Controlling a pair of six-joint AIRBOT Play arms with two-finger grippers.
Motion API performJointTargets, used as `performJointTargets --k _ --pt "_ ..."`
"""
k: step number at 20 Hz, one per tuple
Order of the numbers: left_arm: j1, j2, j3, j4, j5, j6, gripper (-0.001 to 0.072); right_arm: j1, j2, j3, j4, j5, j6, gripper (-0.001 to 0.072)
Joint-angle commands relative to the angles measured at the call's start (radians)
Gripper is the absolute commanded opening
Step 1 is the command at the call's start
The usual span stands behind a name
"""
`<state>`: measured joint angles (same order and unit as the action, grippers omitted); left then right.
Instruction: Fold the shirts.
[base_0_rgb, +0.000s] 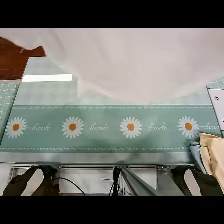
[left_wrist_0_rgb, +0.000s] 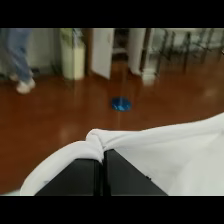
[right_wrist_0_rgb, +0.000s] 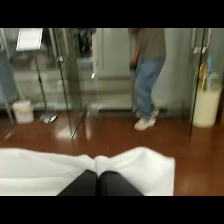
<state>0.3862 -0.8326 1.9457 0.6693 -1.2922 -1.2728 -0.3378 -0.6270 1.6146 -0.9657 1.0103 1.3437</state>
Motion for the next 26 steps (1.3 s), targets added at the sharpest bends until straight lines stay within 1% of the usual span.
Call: performJointTargets --k 1,4,7,9,11,12,13,15,17,18,20,22,23,25,26 --pt "0.014 0.093 0.061 0.009 -0.005 -0.047 0.0024 -0.005 0.014 0.188 -0.074 0.08 0.035 0.0022" --pt "0.014 0.177 0.086 0.097 -0.028 -0.125 0.0023 -0.005 0.014 0.346 -0.243 0.251 0.116 0.0022" --pt "0.014 0.222 0.163 0.232 -0.119 -0.198 0.0023 -0.005 0.014 0.458 -0.346 0.414 0.145 0.0022" --pt "0.014 0.219 0.235 0.282 -0.165 -0.24 0.0023 -0.005 0.014 0.486 -0.371 0.521 0.192 0.0021" --pt "0.014 0.213 0.26 0.282 -0.212 -0.27 0.0021 -0.005 -0.004 0.486 -0.371 0.708 0.204 0.0021" --pt "0.014 0.207 0.26 0.28 -0.261 -0.285 0.0021 -0.005 -0.028 0.486 -0.367 0.823 0.207 0.0022" --pt "0.014 0.192 0.26 0.281 -0.337 -0.285 0.0021 0.006 -0.045 0.478 -0.346 0.845 0.222 0.0022" --pt "0.015 0.126 0.24 0.282 -0.556 -0.282 0.0021 0.013 -0.082 0.451 -0.34 0.846 0.206 0.0021" --pt "0.01 0.122 0.091 0.264 -0.549 -0.239 0.0021 0.014 -0.112 0.328 -0.341 0.845 0.188 0.0021" --pt "0.014 0.122 -0.005 0.266 -0.549 -0.228 0.0021 0.014 -0.124 0.24 -0.342 0.845 0.175 0.0021" --pt "0.014 0.119 -0.236 0.267 -0.533 -0.171 0.0021 0.014 -0.168 0.036 -0.356 0.816 0.135 0.0021" --pt "0.005 0.098 -0.483 0.266 -0.428 -0.149 0.0021 0.024 -0.252 -0.123 -0.354 0.674 0.122 0.0021" --pt "-0.016 0.075 -0.594 0.249 -0.327 -0.14 0.0021 0.041 -0.309 -0.149 -0.354 0.606 0.121 0.0021" --pt "-0.101 -0.008 -0.717 0.206 -0.143 -0.057 0.0021 0.088 -0.438 -0.151 -0.352 0.453 0.112 0.0021" --pt "-0.153 -0.064 -0.73 0.206 -0.077 -0.012 0.0021 0.116 -0.491 -0.151 -0.353 0.381 0.098 0.0021"
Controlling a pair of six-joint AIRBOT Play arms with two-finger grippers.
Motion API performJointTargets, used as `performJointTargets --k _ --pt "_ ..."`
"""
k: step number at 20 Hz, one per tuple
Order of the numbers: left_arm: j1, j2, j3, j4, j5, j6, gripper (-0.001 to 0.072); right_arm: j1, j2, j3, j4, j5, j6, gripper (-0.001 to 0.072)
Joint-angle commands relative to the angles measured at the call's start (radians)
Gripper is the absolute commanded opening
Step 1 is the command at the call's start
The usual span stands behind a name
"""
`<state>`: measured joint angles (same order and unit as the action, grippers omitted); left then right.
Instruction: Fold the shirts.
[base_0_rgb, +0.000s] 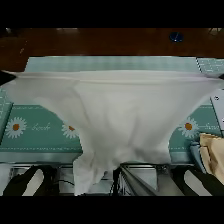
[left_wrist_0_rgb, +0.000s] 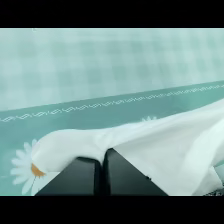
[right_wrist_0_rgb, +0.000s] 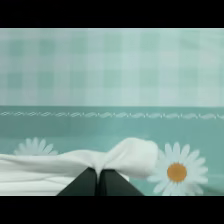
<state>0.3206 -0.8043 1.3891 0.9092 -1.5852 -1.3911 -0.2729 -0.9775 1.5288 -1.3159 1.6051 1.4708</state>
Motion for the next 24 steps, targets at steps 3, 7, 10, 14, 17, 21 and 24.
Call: performJointTargets --k 3,7,10,14,17,21,24 --pt "-0.209 -0.29 -0.122 -0.034 0.397 0.212 0.0022 0.136 -0.264 -0.065 -0.003 -0.42 -0.085 0.0021" --pt "-0.232 -0.492 0.019 -0.034 0.507 0.436 0.0023 0.171 -0.339 -0.065 0.007 -0.747 -0.133 0.0021" --pt "-0.232 -0.591 0.061 -0.035 0.565 0.497 0.0024 0.17 -0.403 -0.065 0.004 -0.837 -0.133 0.0022" --pt "-0.254 -0.721 0.055 -0.034 0.51 0.481 0.0023 0.171 -0.521 -0.065 0.035 -0.78 -0.133 0.0023" --pt "-0.269 -0.816 0.06 -0.034 0.418 0.476 0.003 0.17 -0.584 -0.065 0.035 -0.723 -0.133 0.0027" --pt "-0.194 -0.807 0.167 0.006 0.325 0.459 0.0395 0.17 -0.532 -0.031 0.027 -0.722 -0.134 0.0389" --pt "-0.068 -0.784 0.333 0.099 0.089 0.359 0.0395 0.17 -0.437 0.048 -0.047 -0.645 -0.133 0.0466"
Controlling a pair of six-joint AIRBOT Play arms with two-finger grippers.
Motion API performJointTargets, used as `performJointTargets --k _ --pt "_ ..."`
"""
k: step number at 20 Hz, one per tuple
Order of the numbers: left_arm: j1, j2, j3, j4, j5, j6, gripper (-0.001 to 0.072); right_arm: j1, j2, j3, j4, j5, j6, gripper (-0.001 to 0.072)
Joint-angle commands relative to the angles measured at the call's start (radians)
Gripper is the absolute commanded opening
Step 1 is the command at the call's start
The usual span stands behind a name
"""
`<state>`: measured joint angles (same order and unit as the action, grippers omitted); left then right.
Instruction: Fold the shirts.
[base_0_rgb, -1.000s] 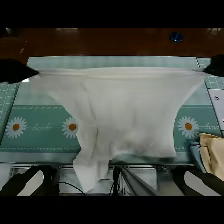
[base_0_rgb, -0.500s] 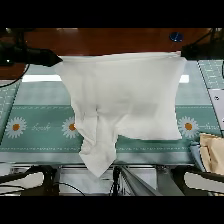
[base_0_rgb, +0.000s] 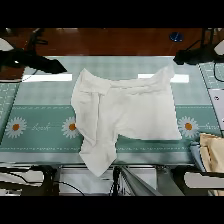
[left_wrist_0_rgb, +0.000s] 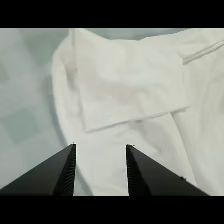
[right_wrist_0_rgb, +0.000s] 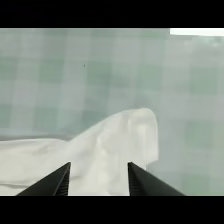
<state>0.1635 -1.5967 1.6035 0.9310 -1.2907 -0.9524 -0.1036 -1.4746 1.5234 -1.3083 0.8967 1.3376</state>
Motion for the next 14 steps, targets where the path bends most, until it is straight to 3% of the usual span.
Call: performJointTargets --k 1,3,5,8,10,11,12,14 --pt "0.135 0.023 0.131 0.082 -0.298 -0.132 0.0396 0.001 0.095 0.069 -0.108 0.118 0.006 0.0508" --pt "0.21 0.059 0.089 0.061 -0.472 -0.197 0.0396 0.0 0.146 0.071 -0.307 0.286 0.05 0.0539" --pt "0.257 0.158 -0.082 0.015 -0.451 -0.276 0.039 -0.029 0.161 0.042 -0.447 0.418 0.093 0.0536" --pt "0.263 0.366 -0.485 0.015 -0.306 -0.259 0.039 -0.126 0.196 -0.117 -0.283 0.414 0.114 0.0525" --pt "0.251 0.467 -0.726 0.002 -0.272 -0.236 0.0395 -0.177 0.222 -0.245 -0.135 0.443 0.061 0.0525" --pt "0.24 0.501 -0.82 -0.018 -0.248 -0.233 0.0436 -0.193 0.238 -0.304 -0.084 0.451 0.032 0.0526" --pt "0.223 0.523 -0.903 -0.048 -0.225 -0.234 0.0574 -0.208 0.256 -0.359 -0.048 0.452 0.013 0.0526" --pt "0.167 0.527 -1.005 -0.084 -0.217 -0.219 0.0605 -0.227 0.293 -0.436 -0.005 0.447 -0.021 0.0526"
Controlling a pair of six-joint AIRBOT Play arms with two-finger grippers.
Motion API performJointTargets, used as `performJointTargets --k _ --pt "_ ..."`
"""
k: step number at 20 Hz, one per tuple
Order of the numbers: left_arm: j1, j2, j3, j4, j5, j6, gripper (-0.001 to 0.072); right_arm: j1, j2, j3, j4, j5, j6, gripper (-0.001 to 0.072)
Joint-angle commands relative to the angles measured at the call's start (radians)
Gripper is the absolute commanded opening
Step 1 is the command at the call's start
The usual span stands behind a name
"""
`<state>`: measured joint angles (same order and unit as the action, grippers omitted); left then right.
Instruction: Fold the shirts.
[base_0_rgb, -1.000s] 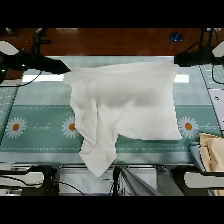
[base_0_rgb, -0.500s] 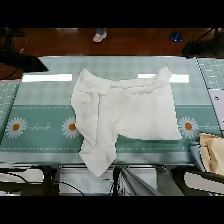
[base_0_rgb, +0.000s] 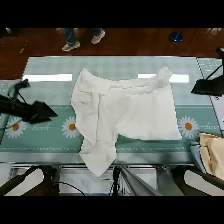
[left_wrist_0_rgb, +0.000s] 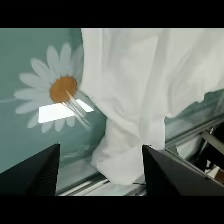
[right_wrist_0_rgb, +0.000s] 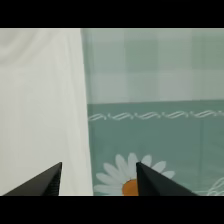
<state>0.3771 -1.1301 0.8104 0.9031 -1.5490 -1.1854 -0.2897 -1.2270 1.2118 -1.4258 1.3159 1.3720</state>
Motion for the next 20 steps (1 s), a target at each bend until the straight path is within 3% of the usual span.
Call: performJointTargets --k 1,8,11,20 --pt "-0.089 0.058 -0.24 -0.056 0.05 0.02 0.0605 -0.046 0.061 -0.146 0.121 0.028 -0.066 0.0526" --pt "-0.409 0.053 -0.256 -0.057 0.307 -0.04 0.0605 -0.046 0.099 -0.169 0.145 0.024 -0.073 0.0526" --pt "-0.43 0.019 -0.256 -0.058 0.385 -0.095 0.0605 -0.046 0.099 -0.169 0.145 0.021 -0.073 0.0526" --pt "-0.468 -0.145 -0.256 -0.145 0.439 -0.091 0.0605 -0.046 0.099 -0.169 0.145 -0.006 -0.072 0.0526"
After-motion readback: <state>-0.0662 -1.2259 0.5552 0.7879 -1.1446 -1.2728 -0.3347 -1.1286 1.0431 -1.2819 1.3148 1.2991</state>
